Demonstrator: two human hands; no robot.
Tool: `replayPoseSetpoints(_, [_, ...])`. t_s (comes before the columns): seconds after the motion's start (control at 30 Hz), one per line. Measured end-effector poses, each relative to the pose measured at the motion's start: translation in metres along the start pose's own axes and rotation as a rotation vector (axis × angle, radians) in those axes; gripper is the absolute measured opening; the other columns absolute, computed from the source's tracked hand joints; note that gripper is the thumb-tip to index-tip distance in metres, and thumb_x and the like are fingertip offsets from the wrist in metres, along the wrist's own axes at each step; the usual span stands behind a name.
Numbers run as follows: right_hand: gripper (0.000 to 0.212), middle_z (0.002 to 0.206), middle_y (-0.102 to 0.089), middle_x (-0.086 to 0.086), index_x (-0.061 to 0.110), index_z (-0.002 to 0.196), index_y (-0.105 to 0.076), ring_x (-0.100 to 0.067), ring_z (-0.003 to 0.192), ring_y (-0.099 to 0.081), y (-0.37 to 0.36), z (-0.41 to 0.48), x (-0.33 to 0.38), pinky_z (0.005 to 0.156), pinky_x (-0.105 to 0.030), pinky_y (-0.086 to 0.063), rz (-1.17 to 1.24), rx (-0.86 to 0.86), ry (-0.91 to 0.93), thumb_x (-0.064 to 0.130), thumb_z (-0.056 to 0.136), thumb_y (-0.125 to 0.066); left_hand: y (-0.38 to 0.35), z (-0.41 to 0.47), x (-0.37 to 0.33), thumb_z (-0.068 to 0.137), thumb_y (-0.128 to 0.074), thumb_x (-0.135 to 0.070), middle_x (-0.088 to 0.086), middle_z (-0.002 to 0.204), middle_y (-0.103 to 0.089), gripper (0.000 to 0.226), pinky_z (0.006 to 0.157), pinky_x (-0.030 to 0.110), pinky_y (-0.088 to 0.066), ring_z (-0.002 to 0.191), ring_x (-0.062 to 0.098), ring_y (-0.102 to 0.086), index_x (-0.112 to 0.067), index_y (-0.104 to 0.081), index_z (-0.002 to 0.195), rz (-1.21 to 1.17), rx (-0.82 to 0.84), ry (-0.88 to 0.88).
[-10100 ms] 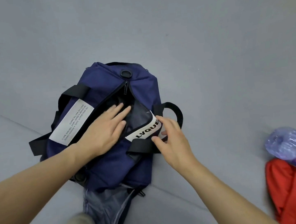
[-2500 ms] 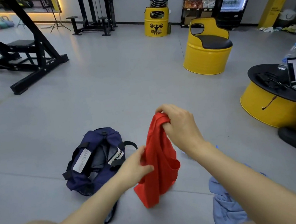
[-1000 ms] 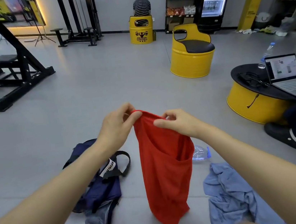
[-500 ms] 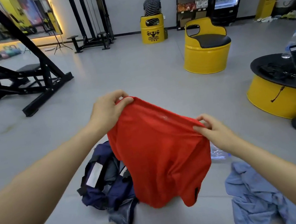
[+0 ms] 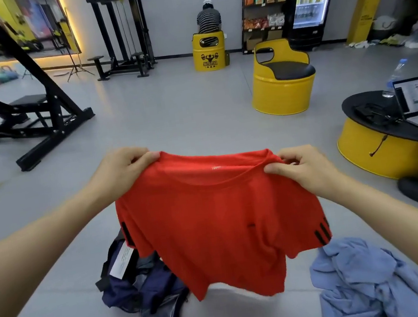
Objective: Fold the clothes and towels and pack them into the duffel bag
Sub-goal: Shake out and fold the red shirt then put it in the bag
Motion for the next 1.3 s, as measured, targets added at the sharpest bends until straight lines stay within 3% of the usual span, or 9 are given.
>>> replayPoseSetpoints(0.1, [0.039, 0.054, -0.040, 0.008, 0.021, 0.055, -0.055, -0.008, 0.054, -0.035, 0.009, 0.005, -0.012, 0.054, -0.030, -0.028, 0.043, -0.043, -0.041, 0.031, 0.087, -0.075, -0.011, -0.015, -0.009, 0.075, -0.072, -0.065, -0.008, 0.072, -0.066, 0.029, 0.071, 0.031, -0.046, 0.070, 0.007, -0.060, -0.038, -0.073, 0.086, -0.085, 0.138, 0.025])
replayPoseSetpoints(0.2, [0.007, 0.071, -0.069, -0.004, 0.029, 0.085, -0.076, -0.011, 0.067, -0.057, 0.011, 0.004, -0.022, 0.067, -0.034, -0.046, 0.097, -0.009, -0.069, 0.028, 0.090, -0.072, -0.016, -0.024, -0.018, 0.072, -0.082, -0.057, -0.006, 0.087, -0.071, 0.023, 0.082, 0.033, -0.050, 0.084, 0.012, -0.066, -0.051, -0.074, 0.092, -0.140, 0.208, 0.033])
replayPoseSetpoints(0.3, [0.020, 0.094, -0.078, 0.004, 0.033, 0.101, -0.078, -0.010, 0.091, -0.069, 0.013, 0.002, -0.025, 0.088, -0.037, -0.053, 0.116, -0.021, -0.040, 0.018, 0.094, -0.068, -0.018, -0.024, -0.018, 0.063, -0.078, -0.062, -0.009, 0.097, -0.070, 0.038, 0.087, 0.027, -0.049, 0.090, 0.008, -0.067, -0.059, -0.071, 0.100, -0.227, 0.274, 0.034])
replayPoseSetpoints(0.53, [0.024, 0.108, -0.074, 0.018, 0.034, 0.108, -0.075, -0.002, 0.108, -0.067, 0.019, -0.005, -0.030, 0.101, -0.030, -0.049, 0.129, -0.048, -0.015, 0.016, 0.097, -0.063, -0.013, -0.032, -0.037, 0.085, -0.071, -0.027, -0.021, 0.103, -0.073, 0.025, 0.084, 0.006, -0.045, 0.098, -0.007, -0.066, -0.046, -0.074, 0.101, -0.285, 0.350, -0.092])
replayPoseSetpoints(0.87, [0.026, 0.070, -0.052, 0.004, 0.006, 0.085, -0.060, -0.002, 0.061, -0.043, -0.006, 0.019, -0.083, 0.059, -0.021, -0.034, -0.161, 0.132, -0.119, 0.021, 0.104, -0.051, -0.067, -0.002, 0.005, 0.097, -0.054, -0.034, -0.009, 0.073, -0.074, 0.041, 0.059, 0.009, -0.047, 0.065, -0.002, -0.067, -0.026, -0.078, 0.066, -0.460, 0.335, 0.154])
replayPoseSetpoints(0.97, [0.027, 0.066, -0.047, 0.000, 0.004, 0.077, -0.057, -0.010, 0.061, -0.040, -0.018, 0.050, -0.127, 0.060, -0.031, -0.033, -0.233, 0.158, -0.252, 0.015, 0.101, -0.054, -0.099, 0.028, 0.025, 0.088, -0.071, -0.036, 0.003, 0.092, -0.078, 0.021, 0.064, 0.014, -0.053, 0.080, 0.011, -0.074, -0.018, -0.081, 0.088, -0.497, 0.467, 0.224])
replayPoseSetpoints(1.03, [0.034, 0.060, -0.044, 0.005, 0.016, 0.067, -0.051, -0.007, 0.054, -0.039, -0.017, 0.074, -0.147, 0.054, -0.026, -0.031, -0.230, 0.092, -0.307, 0.012, 0.100, -0.054, -0.113, 0.057, 0.037, 0.069, -0.081, -0.060, 0.000, 0.103, -0.077, 0.049, 0.072, 0.017, -0.055, 0.093, 0.013, -0.074, -0.024, -0.079, 0.102, -0.454, 0.530, 0.216])
replayPoseSetpoints(1.17, [0.032, 0.062, -0.050, 0.008, 0.022, 0.070, -0.052, -0.010, 0.059, -0.047, -0.005, 0.128, -0.149, 0.058, -0.030, -0.035, -0.284, -0.026, -0.272, 0.021, 0.101, -0.054, -0.110, 0.127, 0.053, 0.092, -0.067, -0.042, -0.003, 0.099, -0.075, 0.021, 0.077, 0.013, -0.054, 0.083, -0.001, -0.070, -0.022, -0.075, 0.094, -0.439, 0.239, 0.184])
replayPoseSetpoints(1.3, [0.026, 0.085, -0.063, -0.008, 0.020, 0.088, -0.061, -0.029, 0.083, -0.056, 0.028, 0.161, -0.112, 0.070, -0.039, -0.042, -0.590, -0.129, -0.212, 0.037, 0.103, -0.049, -0.084, 0.178, 0.045, 0.096, -0.065, -0.038, 0.000, 0.089, -0.068, 0.020, 0.075, 0.020, -0.052, 0.084, 0.011, -0.063, -0.021, -0.070, 0.086, -0.454, -0.003, 0.096])
Point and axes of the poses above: each hand's wrist, its own z-axis towards the middle knuckle, its own y-axis out of the back of the hand, x = y × z, the point moved 5 cm from there along z, towards the middle knuckle
